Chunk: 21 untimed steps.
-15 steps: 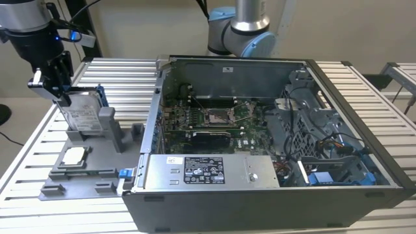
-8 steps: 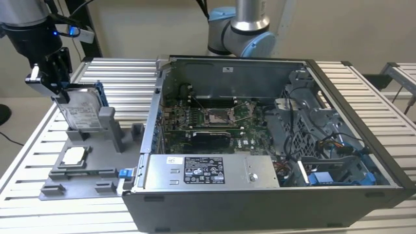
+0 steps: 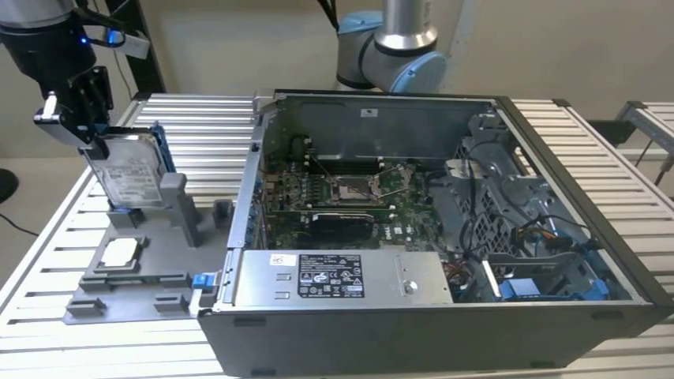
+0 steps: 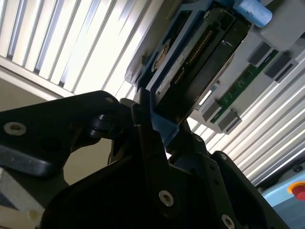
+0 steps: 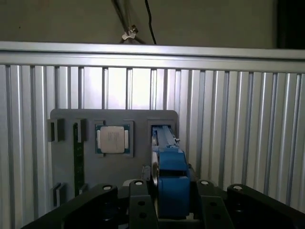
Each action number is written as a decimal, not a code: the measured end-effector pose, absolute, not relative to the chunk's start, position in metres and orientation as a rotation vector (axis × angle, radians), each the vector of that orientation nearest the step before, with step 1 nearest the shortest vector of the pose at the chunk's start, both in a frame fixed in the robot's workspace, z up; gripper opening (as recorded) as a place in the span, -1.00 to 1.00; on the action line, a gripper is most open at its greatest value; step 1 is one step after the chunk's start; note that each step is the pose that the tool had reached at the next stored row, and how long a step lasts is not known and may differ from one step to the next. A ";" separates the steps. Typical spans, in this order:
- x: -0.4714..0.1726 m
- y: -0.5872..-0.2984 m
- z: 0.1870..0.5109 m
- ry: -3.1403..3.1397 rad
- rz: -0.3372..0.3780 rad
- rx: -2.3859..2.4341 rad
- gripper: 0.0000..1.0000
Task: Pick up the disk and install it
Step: 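Pick up the disk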
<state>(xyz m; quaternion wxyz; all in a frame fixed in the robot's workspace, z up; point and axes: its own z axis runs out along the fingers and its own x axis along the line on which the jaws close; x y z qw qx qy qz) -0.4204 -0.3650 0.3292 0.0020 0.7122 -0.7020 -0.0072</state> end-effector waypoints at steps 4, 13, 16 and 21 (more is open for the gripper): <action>-0.420 -0.365 0.345 -2.203 -0.022 2.234 -1.00; -0.420 -0.365 0.386 -2.204 -0.022 2.232 -1.00; -0.420 -0.365 0.388 -2.205 -0.022 2.233 -1.00; -0.420 -0.365 0.388 -2.204 -0.022 2.233 -1.00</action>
